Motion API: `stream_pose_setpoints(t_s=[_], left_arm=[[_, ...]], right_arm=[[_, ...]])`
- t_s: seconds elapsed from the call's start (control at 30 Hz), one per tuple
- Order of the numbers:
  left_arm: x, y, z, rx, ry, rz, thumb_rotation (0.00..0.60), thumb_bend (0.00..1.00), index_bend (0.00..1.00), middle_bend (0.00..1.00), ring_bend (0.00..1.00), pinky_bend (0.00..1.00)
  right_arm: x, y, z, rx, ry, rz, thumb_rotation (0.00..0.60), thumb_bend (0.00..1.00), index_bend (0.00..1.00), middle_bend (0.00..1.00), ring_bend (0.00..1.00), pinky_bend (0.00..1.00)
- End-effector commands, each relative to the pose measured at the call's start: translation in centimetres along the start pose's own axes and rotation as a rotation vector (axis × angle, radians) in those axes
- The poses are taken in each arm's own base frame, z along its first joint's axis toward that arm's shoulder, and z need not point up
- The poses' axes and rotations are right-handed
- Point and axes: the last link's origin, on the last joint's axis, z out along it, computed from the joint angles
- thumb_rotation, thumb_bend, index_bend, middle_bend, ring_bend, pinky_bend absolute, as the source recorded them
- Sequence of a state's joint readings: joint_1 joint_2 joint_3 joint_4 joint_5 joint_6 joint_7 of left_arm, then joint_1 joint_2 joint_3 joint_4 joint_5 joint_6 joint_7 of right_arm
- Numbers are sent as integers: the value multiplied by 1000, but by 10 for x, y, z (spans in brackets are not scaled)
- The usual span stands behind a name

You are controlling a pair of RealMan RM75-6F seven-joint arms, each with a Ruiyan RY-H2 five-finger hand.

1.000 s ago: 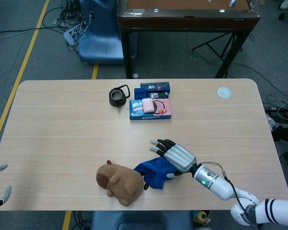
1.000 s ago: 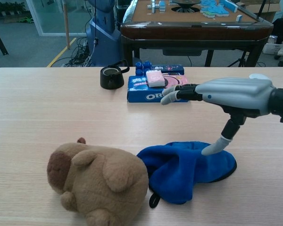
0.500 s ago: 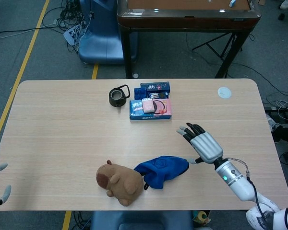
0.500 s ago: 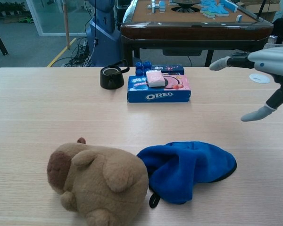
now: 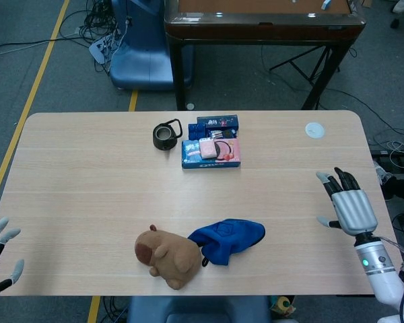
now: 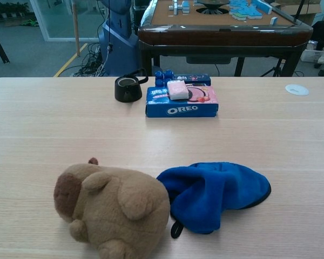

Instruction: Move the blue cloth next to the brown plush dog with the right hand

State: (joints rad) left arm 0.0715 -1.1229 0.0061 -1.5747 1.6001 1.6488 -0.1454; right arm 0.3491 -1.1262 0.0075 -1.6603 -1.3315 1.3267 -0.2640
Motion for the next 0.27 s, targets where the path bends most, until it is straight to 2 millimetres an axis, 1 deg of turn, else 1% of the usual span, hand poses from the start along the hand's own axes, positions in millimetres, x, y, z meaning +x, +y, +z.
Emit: stream_pose_setpoints(t_s=[0.03, 0.13, 0.27], left_arm=[[0, 1, 0, -1, 2, 0, 600, 358, 199, 47, 44, 20], [0, 1, 0, -3, 3, 0, 600, 358, 199, 47, 44, 20], [0, 1, 1, -5, 3, -1, 600, 358, 199, 47, 44, 20]], right_arm=[[4, 11, -16, -35, 31, 8, 600, 49, 53, 200, 50, 94], [5, 14, -25, -47, 46, 16, 600, 50, 53, 205, 54, 94], [6, 15, -30, -50, 51, 23, 600, 49, 53, 209, 57, 94]])
